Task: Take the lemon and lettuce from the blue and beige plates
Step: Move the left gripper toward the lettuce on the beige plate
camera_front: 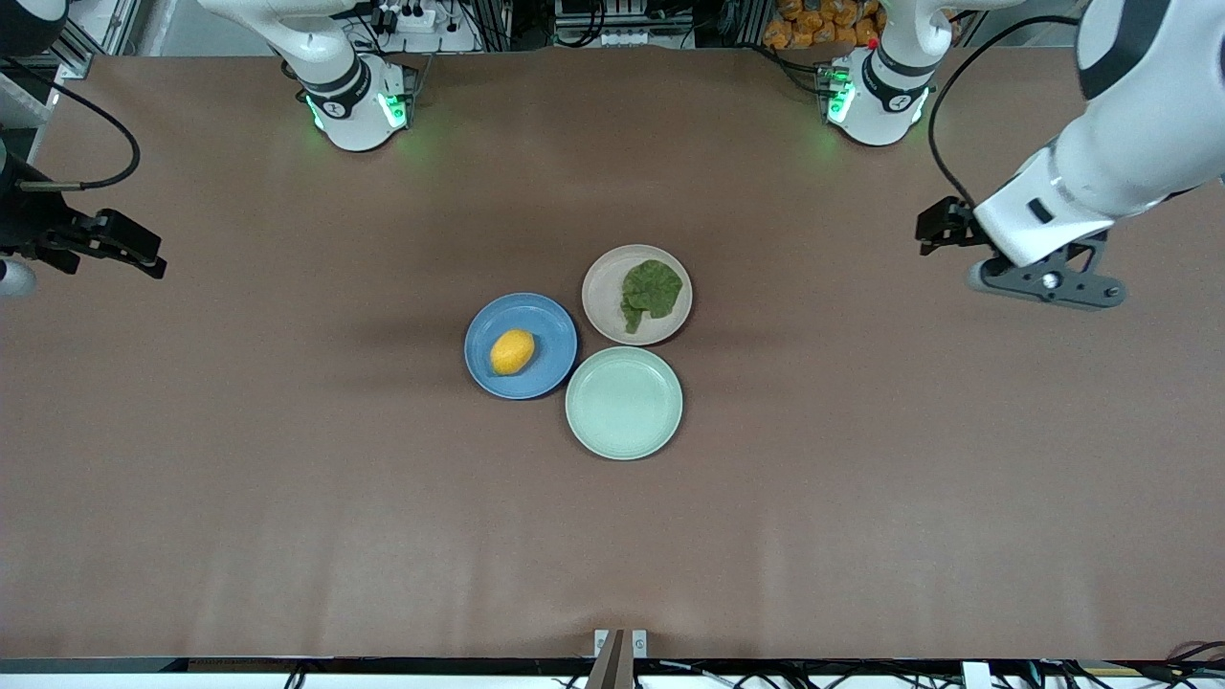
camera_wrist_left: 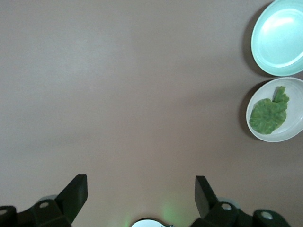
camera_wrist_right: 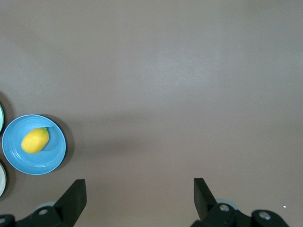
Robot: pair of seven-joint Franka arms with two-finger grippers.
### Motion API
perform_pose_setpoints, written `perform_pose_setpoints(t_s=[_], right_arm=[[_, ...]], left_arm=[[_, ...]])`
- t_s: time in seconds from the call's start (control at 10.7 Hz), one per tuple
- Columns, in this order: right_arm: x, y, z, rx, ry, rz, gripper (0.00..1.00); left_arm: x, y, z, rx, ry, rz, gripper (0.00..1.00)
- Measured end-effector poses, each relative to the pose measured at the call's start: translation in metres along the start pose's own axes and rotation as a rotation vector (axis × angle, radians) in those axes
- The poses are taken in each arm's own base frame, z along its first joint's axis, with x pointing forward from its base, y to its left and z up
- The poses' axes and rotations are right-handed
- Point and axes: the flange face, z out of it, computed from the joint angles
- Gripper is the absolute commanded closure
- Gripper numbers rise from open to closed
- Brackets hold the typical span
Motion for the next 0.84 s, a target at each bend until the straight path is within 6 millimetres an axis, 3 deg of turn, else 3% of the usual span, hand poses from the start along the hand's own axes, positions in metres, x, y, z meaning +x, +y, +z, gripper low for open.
perform_pose_setpoints(t_s=[0.19,0.37,0.56,0.84], right_arm=[[0.0,0.001,0.0,0.0,0.0,0.002,0.0],[0.0,0.001,0.0,0.0,0.002,0.002,0.0],[0.0,0.001,-0.001,0.0,0.001,0.002,0.0],[-0.002,-0.005,0.001,0.0,-0.018,-0.009,0.0]], left_arm=[[0.008,0.01,0.013,-0.002,-0.02,0.019,0.0],[0.027,0.025,0.037,-0.02,-0.026,0.045,0.0],[0.045,0.053,0.068,-0.066,-0.019,0.079,0.0],[0.046,0.116,0.108,-0.066,-0.008,0.053,0.0]])
